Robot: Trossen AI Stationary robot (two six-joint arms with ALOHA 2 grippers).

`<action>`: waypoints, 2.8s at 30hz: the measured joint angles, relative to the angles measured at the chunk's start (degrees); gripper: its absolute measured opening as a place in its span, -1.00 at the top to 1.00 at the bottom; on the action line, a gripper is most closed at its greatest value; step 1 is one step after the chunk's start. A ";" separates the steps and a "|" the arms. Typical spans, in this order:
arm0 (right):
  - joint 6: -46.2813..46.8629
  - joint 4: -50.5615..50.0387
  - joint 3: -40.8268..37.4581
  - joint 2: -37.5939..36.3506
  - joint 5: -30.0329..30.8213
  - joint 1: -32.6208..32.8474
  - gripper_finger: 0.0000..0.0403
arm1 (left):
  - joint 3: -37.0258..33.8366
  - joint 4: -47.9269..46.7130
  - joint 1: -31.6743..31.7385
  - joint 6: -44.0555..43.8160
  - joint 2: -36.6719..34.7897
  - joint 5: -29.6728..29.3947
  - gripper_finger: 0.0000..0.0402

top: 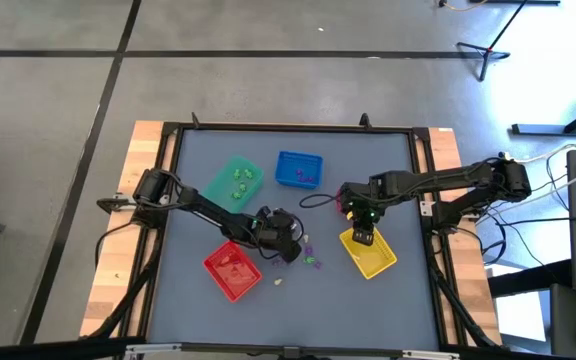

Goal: Sort Halloween decoration
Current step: Put the white bone toy into the yellow bin

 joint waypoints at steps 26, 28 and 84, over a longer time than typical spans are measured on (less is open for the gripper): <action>-4.31 -4.70 10.75 0.00 -0.70 0.00 0.27 | -0.12 18.74 0.00 9.96 -7.32 2.14 0.98; -5.76 -4.68 13.12 0.00 -0.11 0.00 0.27 | -0.04 22.82 0.16 13.44 -7.34 1.41 0.98; -14.80 -5.44 45.48 -0.02 12.31 -0.02 0.27 | 25.00 36.91 4.37 45.21 16.85 16.85 0.83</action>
